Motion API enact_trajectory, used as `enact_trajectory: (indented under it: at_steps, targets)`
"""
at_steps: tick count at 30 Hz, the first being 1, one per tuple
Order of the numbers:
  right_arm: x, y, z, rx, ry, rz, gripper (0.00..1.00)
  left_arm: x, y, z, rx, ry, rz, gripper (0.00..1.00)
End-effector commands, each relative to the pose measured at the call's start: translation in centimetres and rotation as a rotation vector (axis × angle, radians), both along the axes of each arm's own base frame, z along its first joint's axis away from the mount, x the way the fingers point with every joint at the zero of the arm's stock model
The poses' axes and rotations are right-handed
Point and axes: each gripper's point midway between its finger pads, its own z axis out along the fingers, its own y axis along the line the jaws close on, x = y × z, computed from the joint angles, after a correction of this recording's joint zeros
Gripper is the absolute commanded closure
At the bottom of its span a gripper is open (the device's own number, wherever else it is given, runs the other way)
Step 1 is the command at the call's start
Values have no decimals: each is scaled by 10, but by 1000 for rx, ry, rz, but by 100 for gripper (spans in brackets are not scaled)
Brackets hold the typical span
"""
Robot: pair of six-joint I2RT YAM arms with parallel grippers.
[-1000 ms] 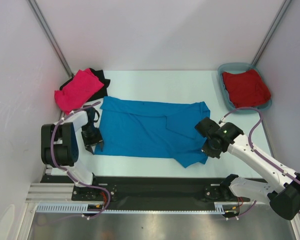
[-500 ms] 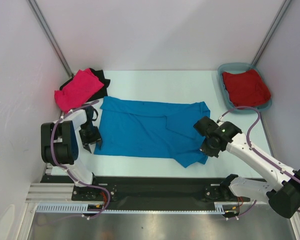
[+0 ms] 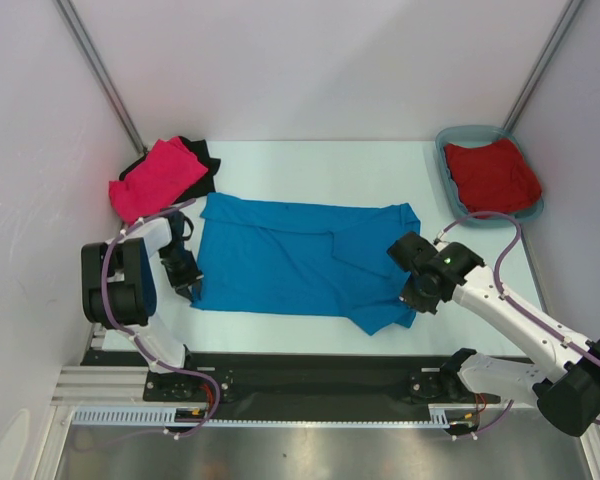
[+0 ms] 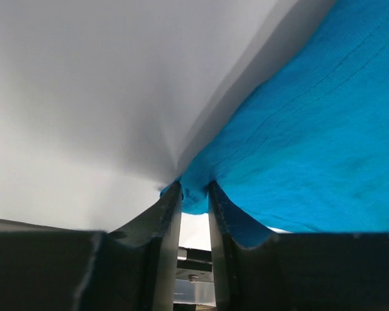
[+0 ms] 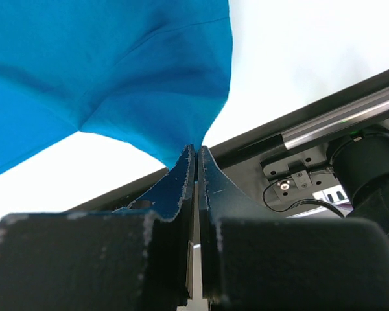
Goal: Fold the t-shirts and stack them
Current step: Fold the tshirt
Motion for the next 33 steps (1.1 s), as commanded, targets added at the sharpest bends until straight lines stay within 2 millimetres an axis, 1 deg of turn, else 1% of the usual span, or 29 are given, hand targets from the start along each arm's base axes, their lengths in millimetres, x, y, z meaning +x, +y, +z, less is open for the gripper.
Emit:
enact_trajectory:
  at_steps: [1, 4, 5, 8, 13, 16, 19, 20, 22, 23, 25, 26, 29, 33]
  targets:
    - [7, 3, 12, 14, -38, -2, 100, 6, 7, -7, 18, -19, -11, 75]
    - [7, 3, 12, 10, -37, -1, 100, 5, 6, -7, 15, -18, -13, 83]
    - [7, 3, 12, 12, -39, 2, 100, 5, 6, -7, 17, -19, -13, 88]
    - [7, 4, 12, 12, -38, 3, 100, 5, 6, -5, 16, -24, -14, 100]
    - [11, 7, 14, 27, -54, 21, 100, 9, 5, 3, 10, -48, -17, 100]
    - [16, 11, 13, 35, -59, 39, 100, 17, 0, 11, -22, -75, -7, 100]
    - [19, 13, 10, 29, -45, 68, 100, 31, -3, 21, -43, -109, 1, 100]
    - [24, 15, 12, 33, -57, 79, 100, 40, -3, 27, -45, -131, 0, 100]
    - [31, 15, 11, 8, -51, 104, 100, 46, -4, 32, -54, -140, 6, 100]
    - [36, 14, 13, 7, -57, 106, 100, 55, -4, 39, -56, -163, 7, 100]
    - [45, 15, 14, -3, -66, 133, 100, 61, -4, 42, -60, -170, 13, 100]
    - [48, 15, 12, -12, -58, 137, 100, 68, -4, 47, -62, -187, 14, 100]
    - [61, 14, 16, -17, -75, 151, 100, 79, -4, 50, -69, -200, 18, 100]
    - [72, 13, 12, -11, -61, 156, 100, 84, -4, 49, -72, -194, 21, 100]
